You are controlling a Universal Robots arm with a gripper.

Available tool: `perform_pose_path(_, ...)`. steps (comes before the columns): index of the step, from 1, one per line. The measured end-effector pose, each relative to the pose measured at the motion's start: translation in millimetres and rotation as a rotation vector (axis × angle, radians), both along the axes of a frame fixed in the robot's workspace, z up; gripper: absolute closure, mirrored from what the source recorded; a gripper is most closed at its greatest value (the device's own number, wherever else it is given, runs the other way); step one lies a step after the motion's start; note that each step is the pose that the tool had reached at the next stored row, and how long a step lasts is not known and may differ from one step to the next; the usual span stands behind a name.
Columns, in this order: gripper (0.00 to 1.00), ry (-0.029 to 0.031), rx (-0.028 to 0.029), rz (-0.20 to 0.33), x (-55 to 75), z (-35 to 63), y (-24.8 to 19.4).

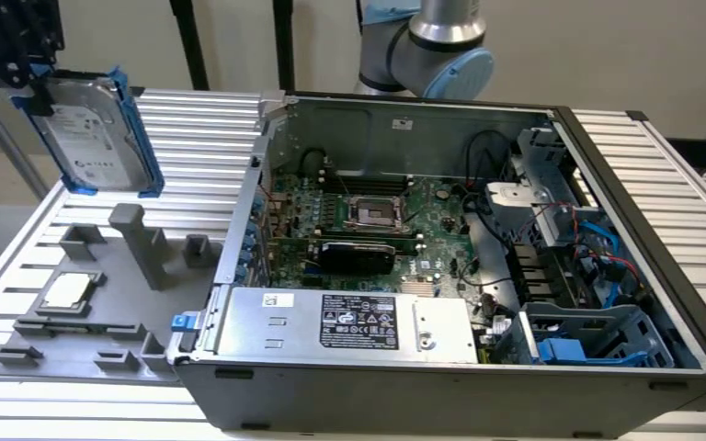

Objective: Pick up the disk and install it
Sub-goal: 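Pick up the disk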

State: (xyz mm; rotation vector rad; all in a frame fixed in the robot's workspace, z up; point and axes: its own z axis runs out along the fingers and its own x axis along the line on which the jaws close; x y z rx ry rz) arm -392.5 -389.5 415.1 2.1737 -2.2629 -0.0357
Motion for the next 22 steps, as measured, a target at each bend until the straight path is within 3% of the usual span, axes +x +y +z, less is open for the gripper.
perform_pose_path(6, 0.67, 0.0009, 0.0093, 0.000, 27.4, 27.2, -1.8)
perform_pose_path(15, 0.67, 0.0029, 0.0157, 0.000, 68.5, 67.4, -7.8)
perform_pose_path(22, 0.67, 0.0030, 0.0171, 0.000, 100.2, 80.1, -16.1)
